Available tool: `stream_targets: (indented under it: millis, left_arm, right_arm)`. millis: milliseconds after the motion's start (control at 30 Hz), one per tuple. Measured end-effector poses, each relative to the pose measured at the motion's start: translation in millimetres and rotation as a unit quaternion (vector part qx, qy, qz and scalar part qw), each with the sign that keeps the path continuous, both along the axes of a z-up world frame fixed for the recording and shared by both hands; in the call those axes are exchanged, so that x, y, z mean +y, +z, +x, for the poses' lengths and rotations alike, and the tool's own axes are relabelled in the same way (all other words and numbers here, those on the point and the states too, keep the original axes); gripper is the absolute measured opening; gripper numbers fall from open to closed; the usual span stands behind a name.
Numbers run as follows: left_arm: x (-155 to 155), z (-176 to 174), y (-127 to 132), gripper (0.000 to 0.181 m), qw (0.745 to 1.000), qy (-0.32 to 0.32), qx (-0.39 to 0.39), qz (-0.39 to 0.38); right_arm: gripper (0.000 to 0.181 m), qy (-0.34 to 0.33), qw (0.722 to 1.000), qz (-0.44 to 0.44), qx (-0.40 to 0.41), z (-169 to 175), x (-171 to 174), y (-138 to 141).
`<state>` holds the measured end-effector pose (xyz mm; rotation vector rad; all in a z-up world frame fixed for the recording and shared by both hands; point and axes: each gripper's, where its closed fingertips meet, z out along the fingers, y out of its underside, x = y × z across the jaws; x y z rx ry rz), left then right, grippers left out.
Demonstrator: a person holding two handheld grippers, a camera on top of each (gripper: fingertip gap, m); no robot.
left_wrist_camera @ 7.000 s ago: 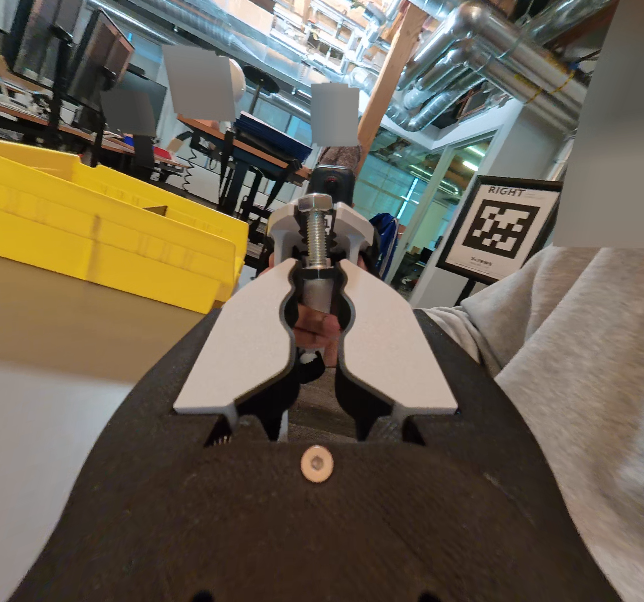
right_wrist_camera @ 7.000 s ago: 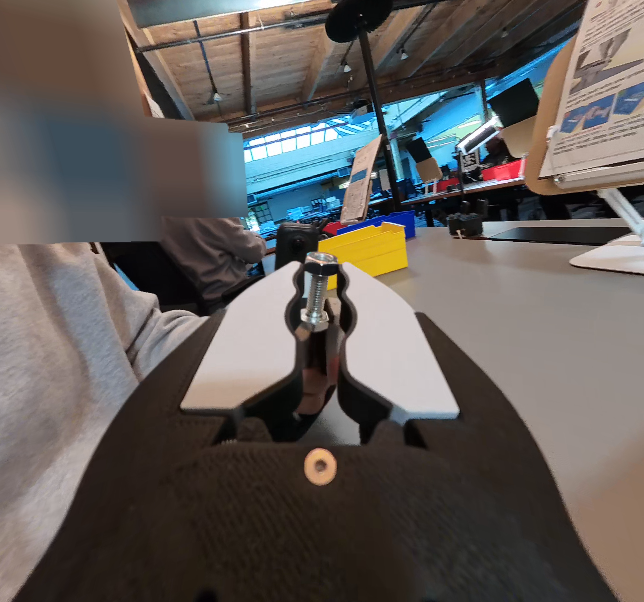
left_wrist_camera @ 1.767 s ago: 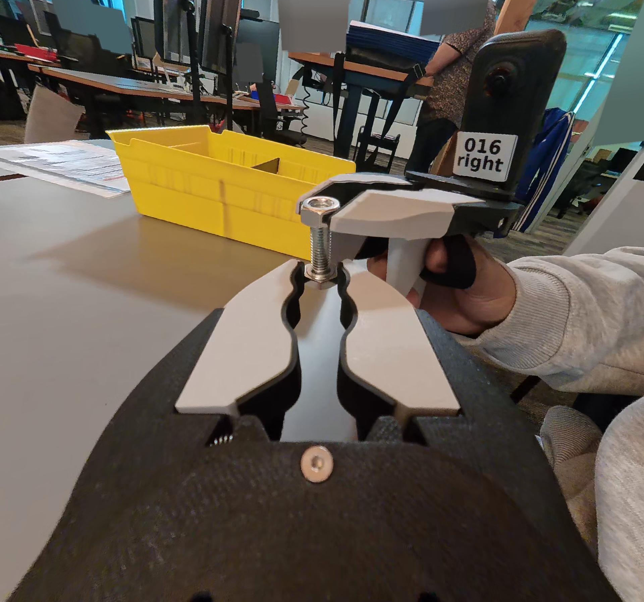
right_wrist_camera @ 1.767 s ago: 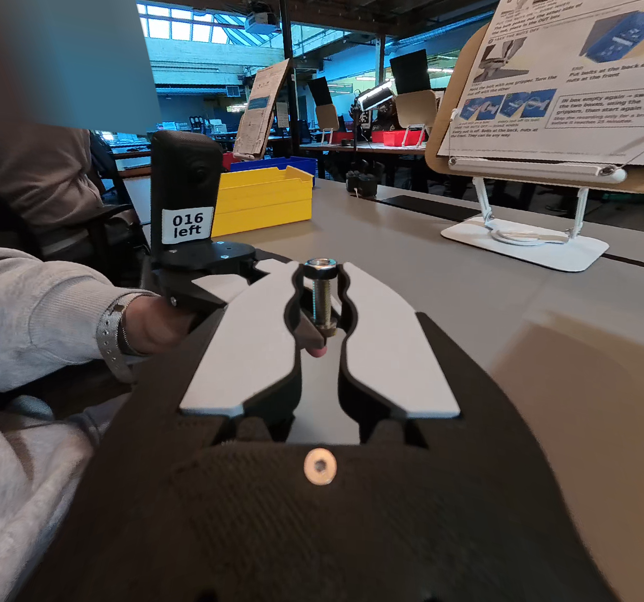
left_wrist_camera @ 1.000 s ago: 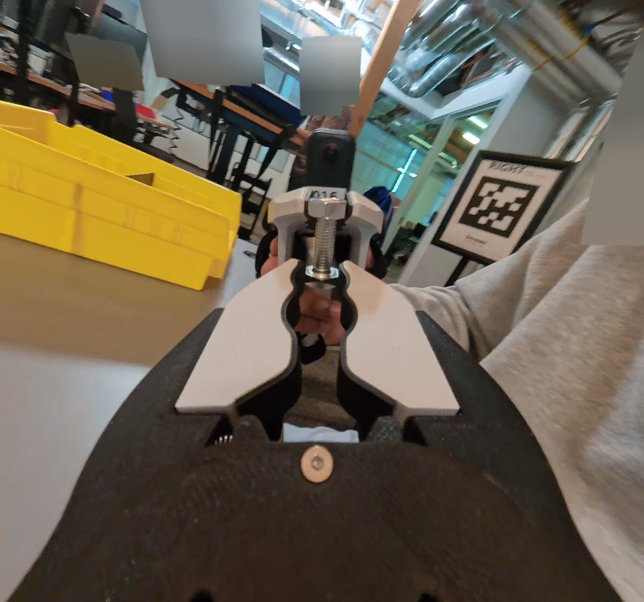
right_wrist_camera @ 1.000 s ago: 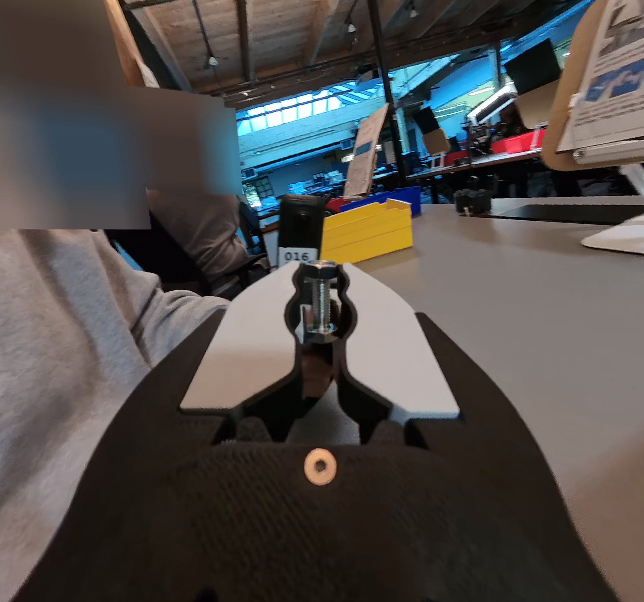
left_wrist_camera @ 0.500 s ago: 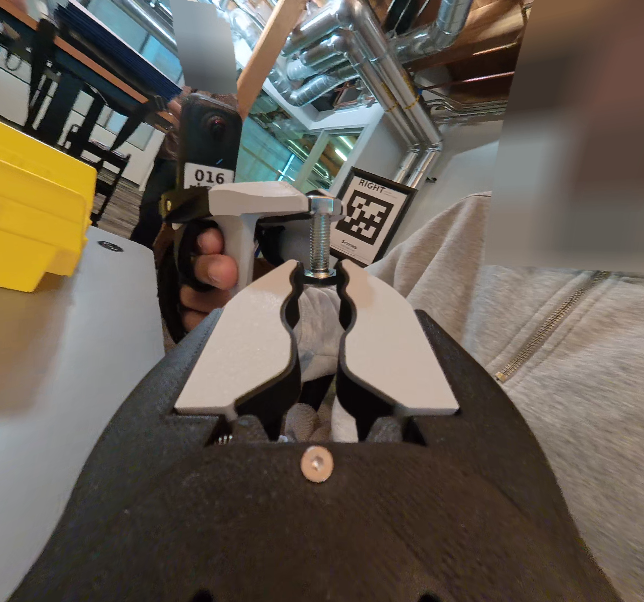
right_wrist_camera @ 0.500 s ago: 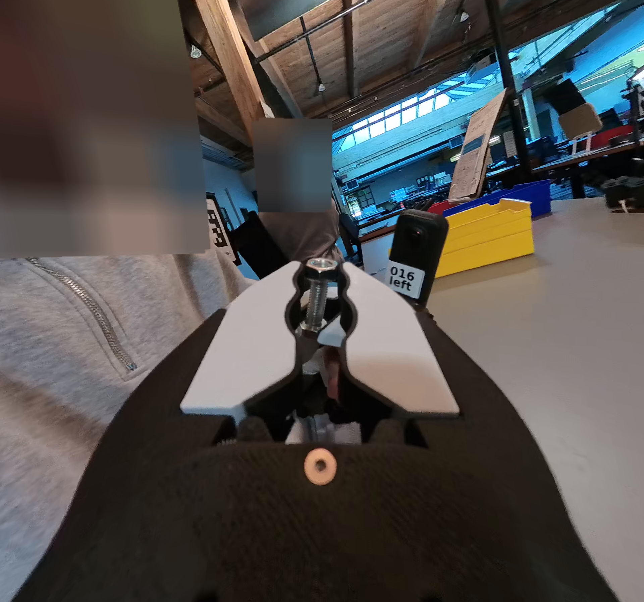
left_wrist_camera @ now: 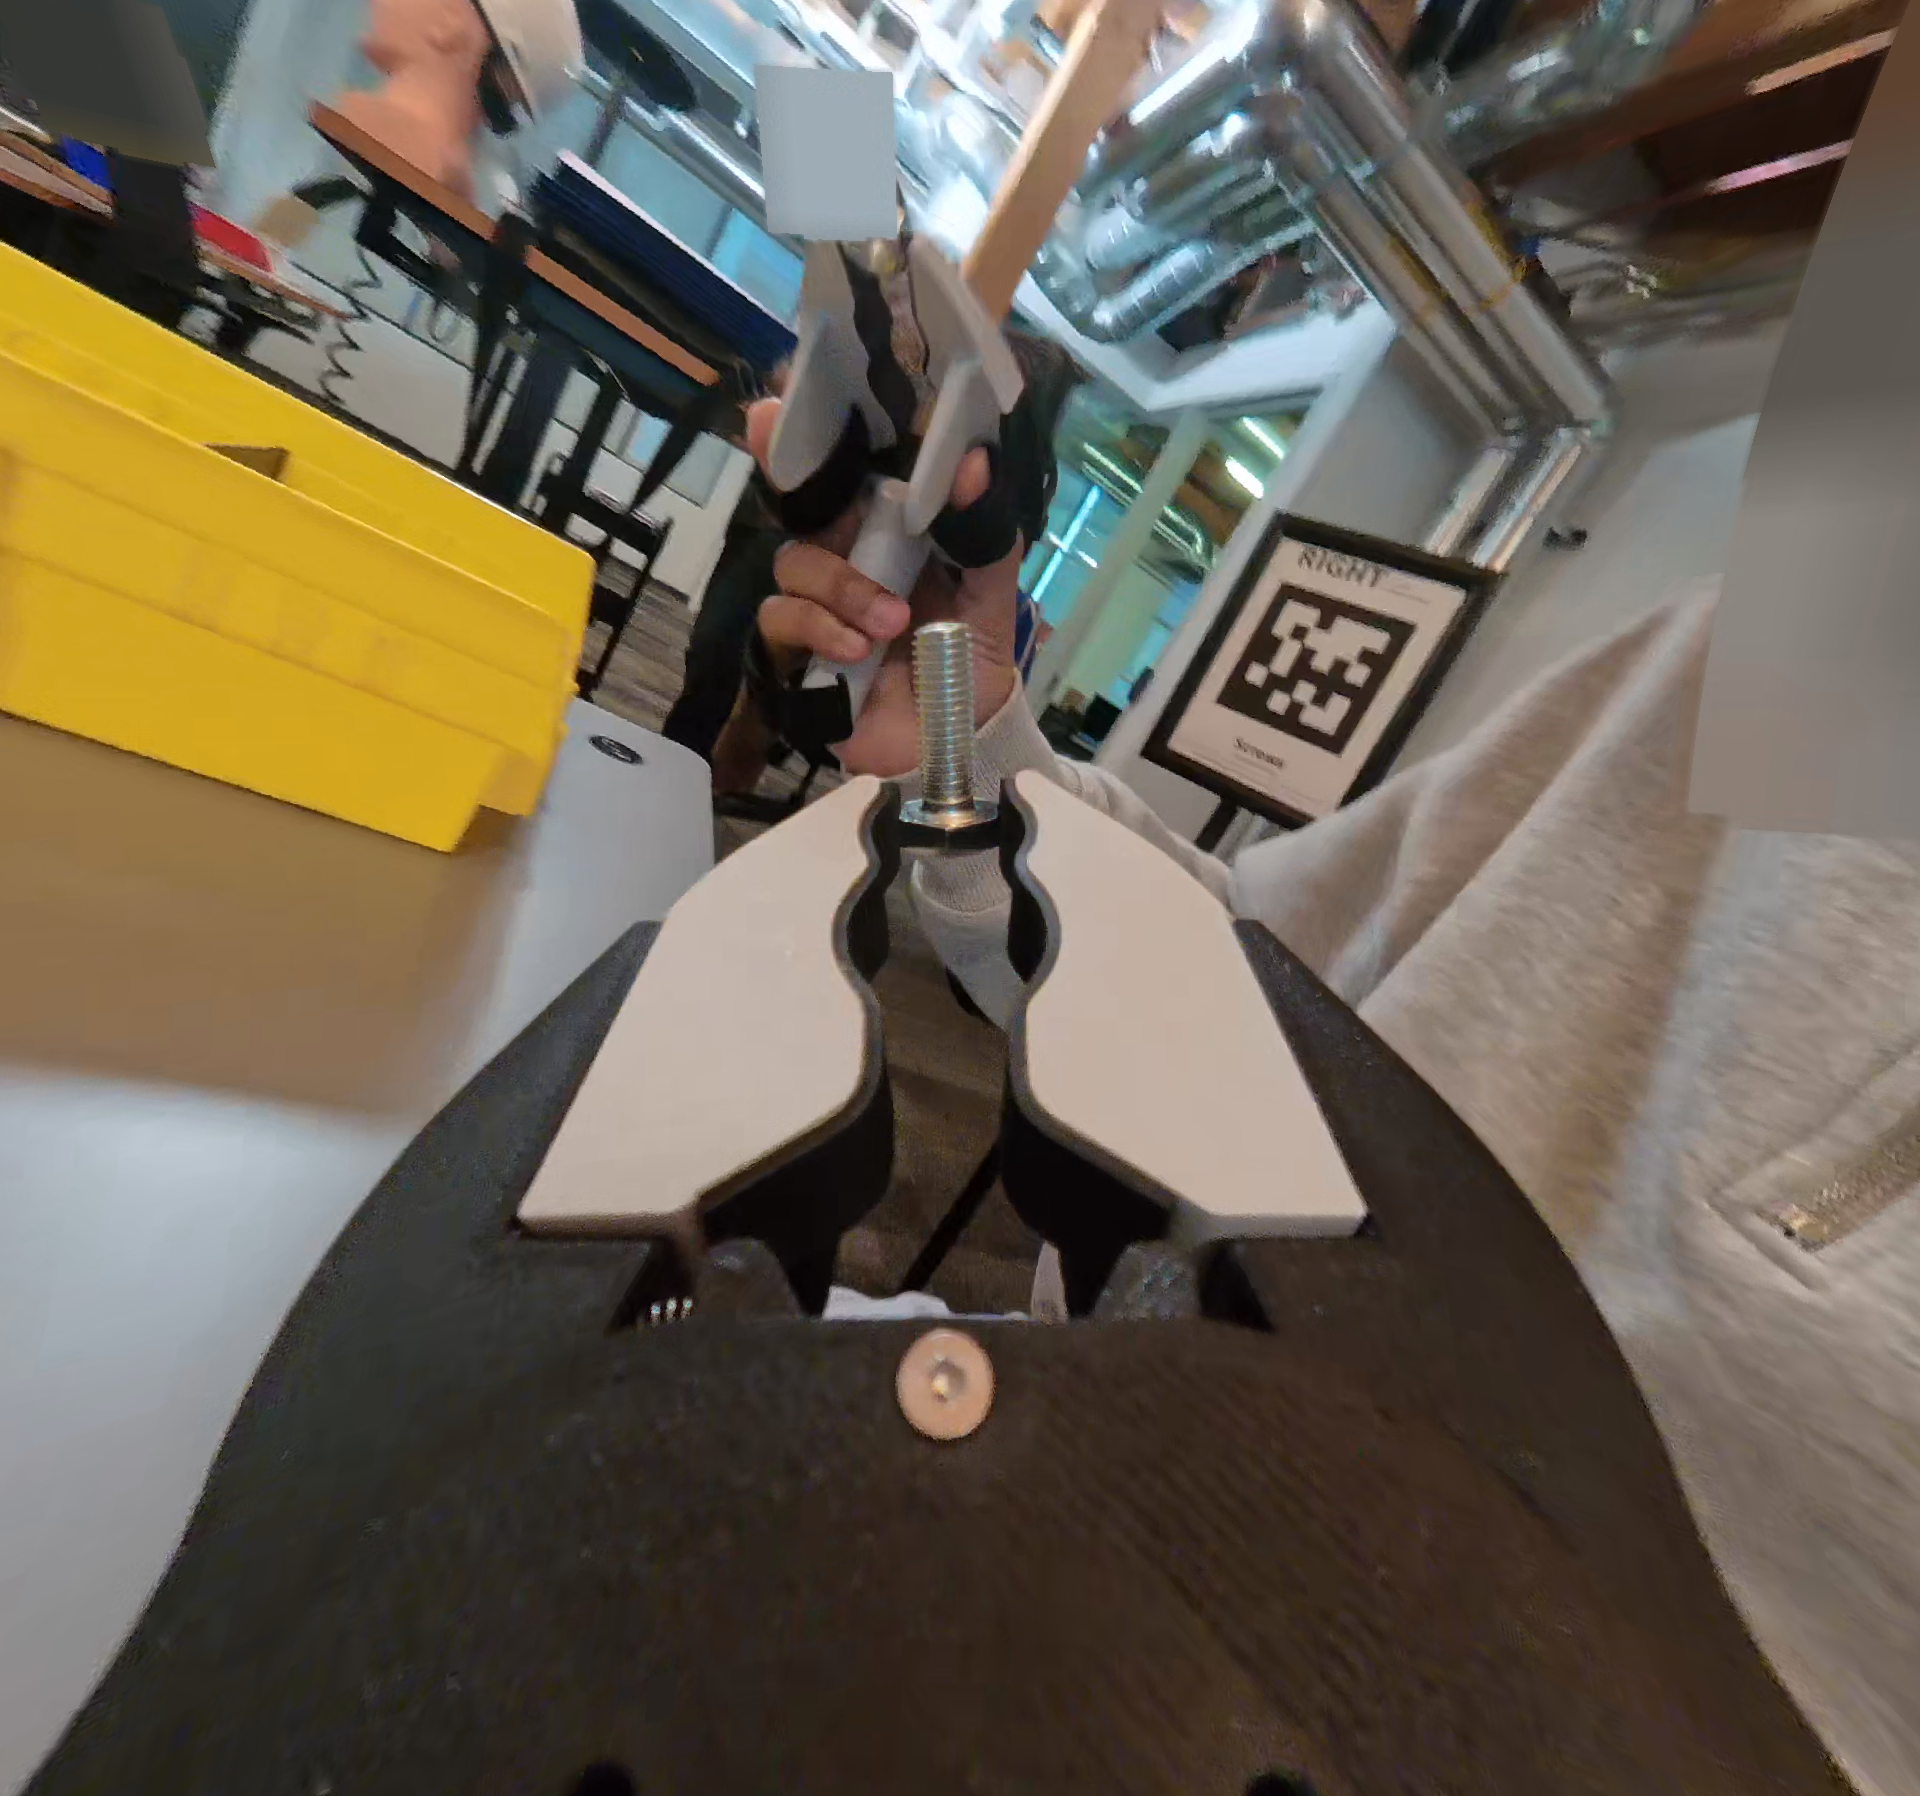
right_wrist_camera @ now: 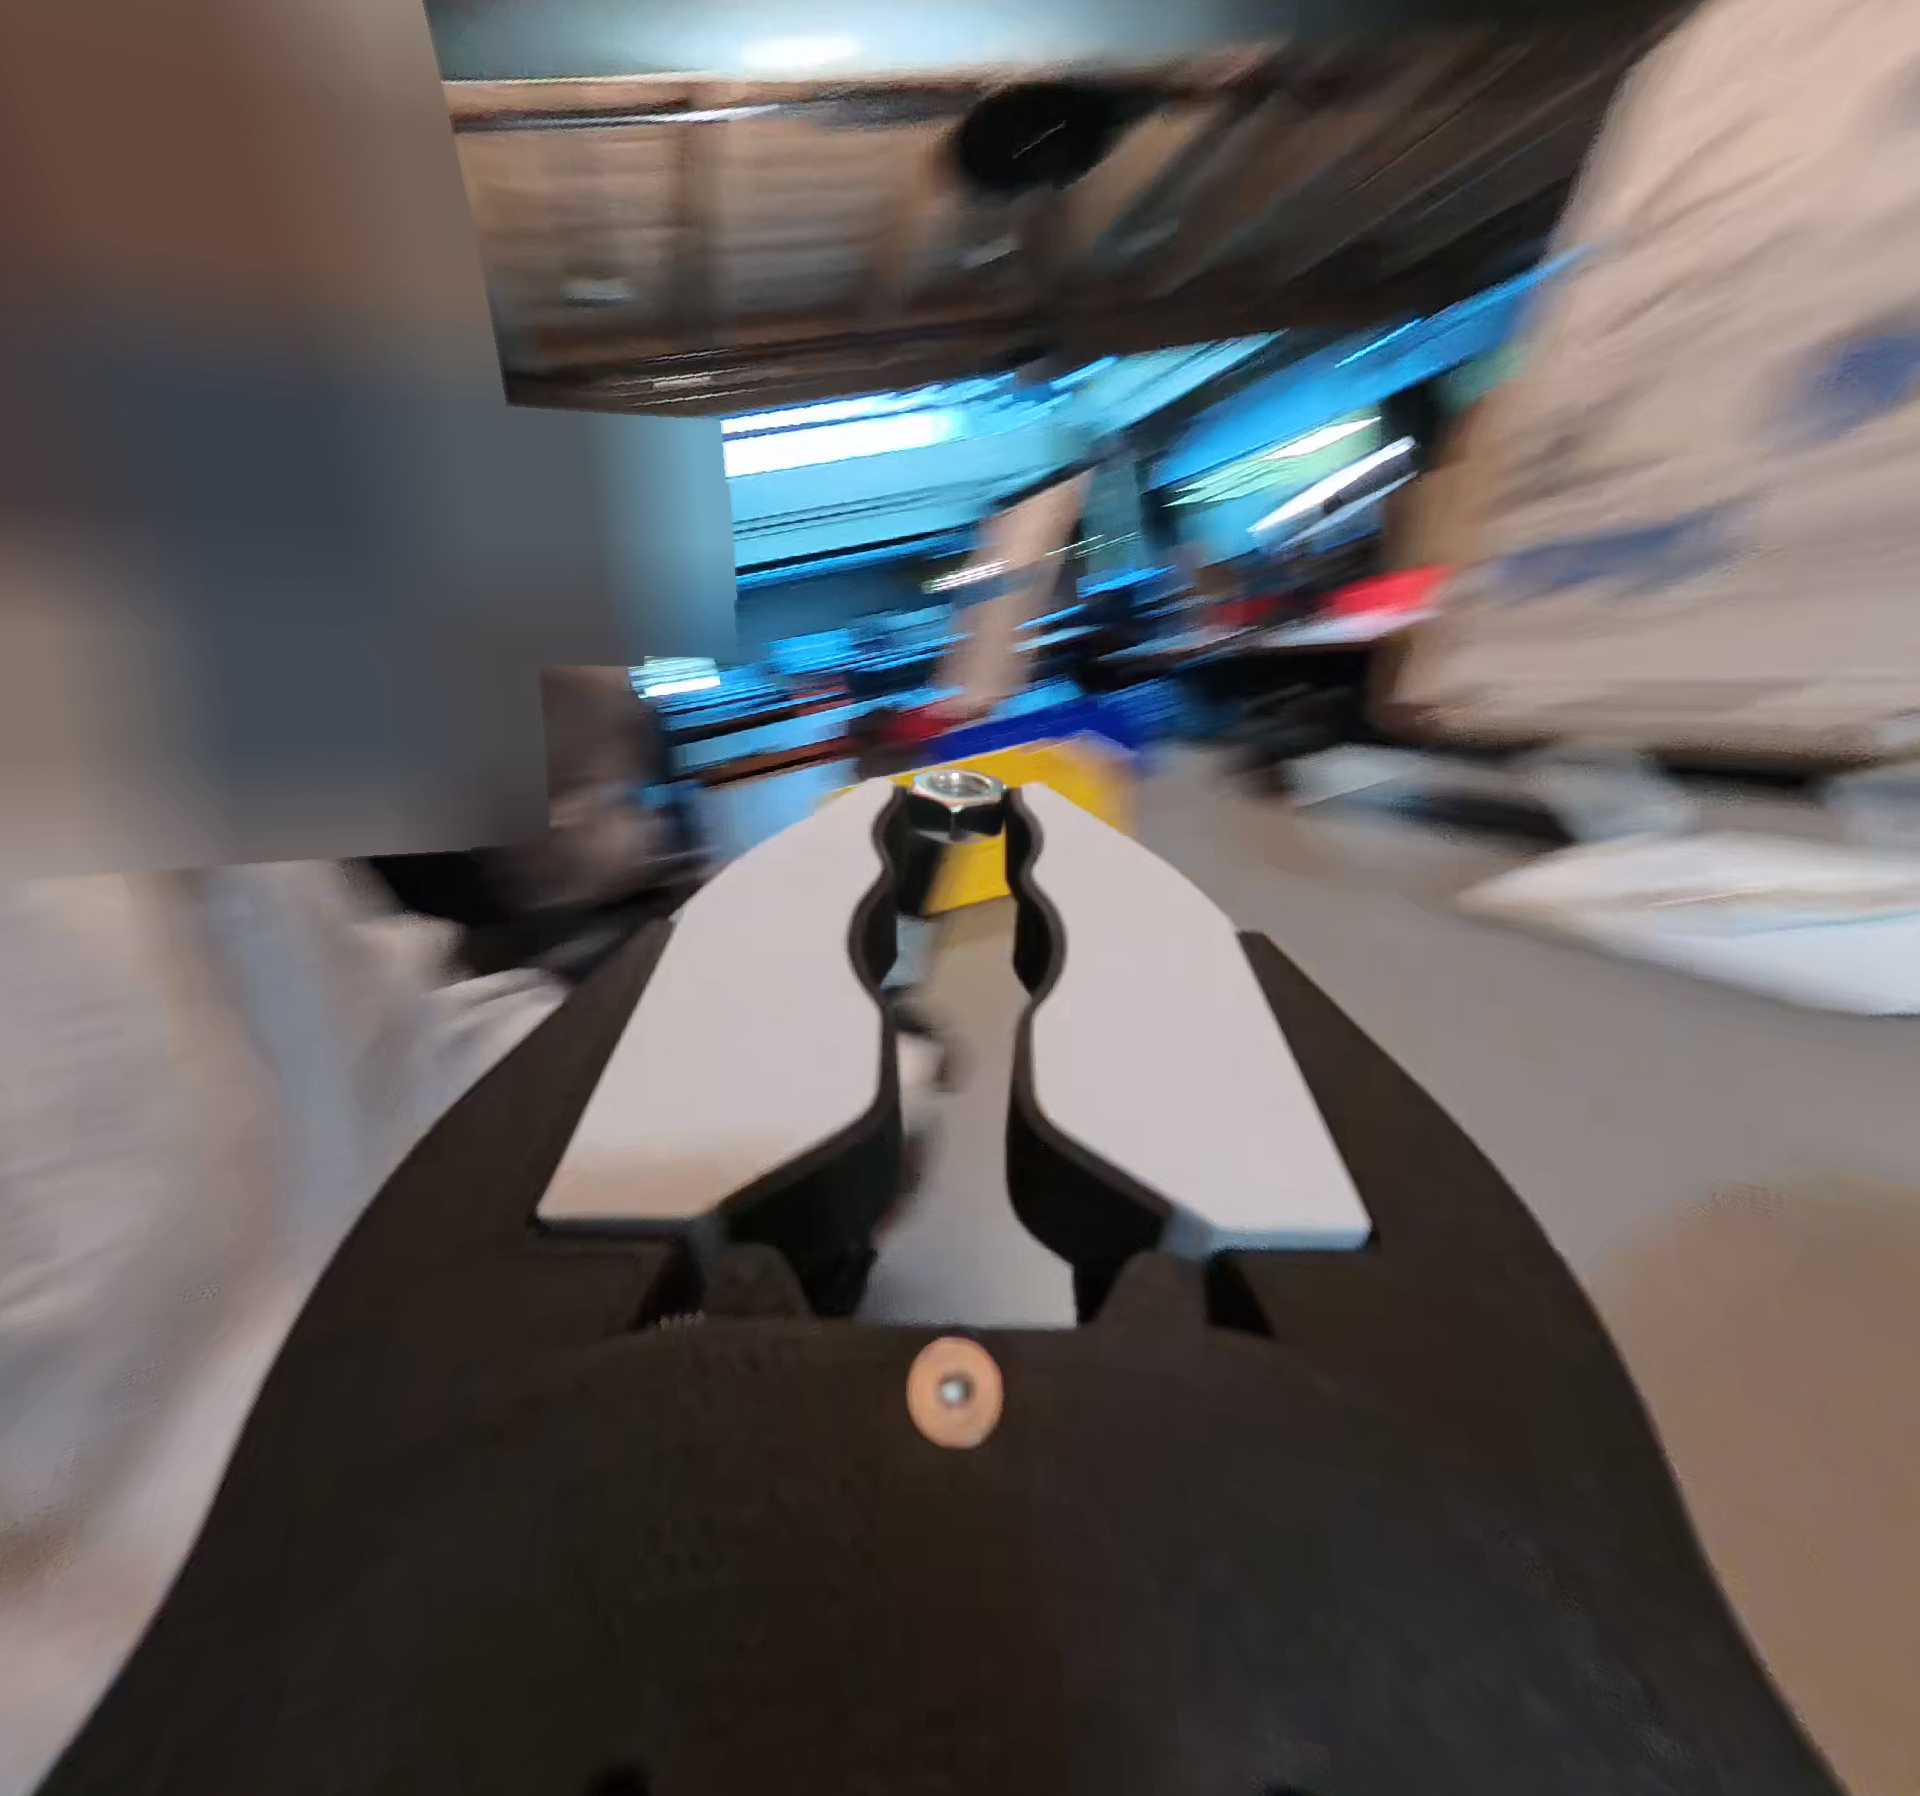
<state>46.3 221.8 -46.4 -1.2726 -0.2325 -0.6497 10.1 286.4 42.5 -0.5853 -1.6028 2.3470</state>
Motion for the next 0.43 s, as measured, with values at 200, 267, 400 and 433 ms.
stream_targets:
  millis: [200, 267, 400, 433]
  left_arm:
    - [-6.1, -17.5, 5.0, 0.018, 0.998, 0.032, -0.04, 0.02]
    - [-6.0, -17.4, 4.8, 0.018, 0.998, 0.035, -0.041, 0.019]
    - [-12.5, -14.3, 1.5, 0.018, 0.998, 0.045, -0.039, 0.013]
    - [-16.1, -13.4, 1.4, 0.018, 0.998, 0.048, -0.041, 0.013]
  right_arm:
    - [0.018, -0.302, 0.946, 0.109, -0.045, -48.0, 144.4, -27.9]
    - [0.018, -0.345, 0.917, 0.168, -0.108, -60.9, 175.4, -65.1]
    - [0.018, -0.346, 0.897, 0.205, -0.18, -76.7, 190.2, -100.0]
    - [0.018, -0.346, 0.893, 0.221, -0.185, -81.5, 189.4, -103.8]
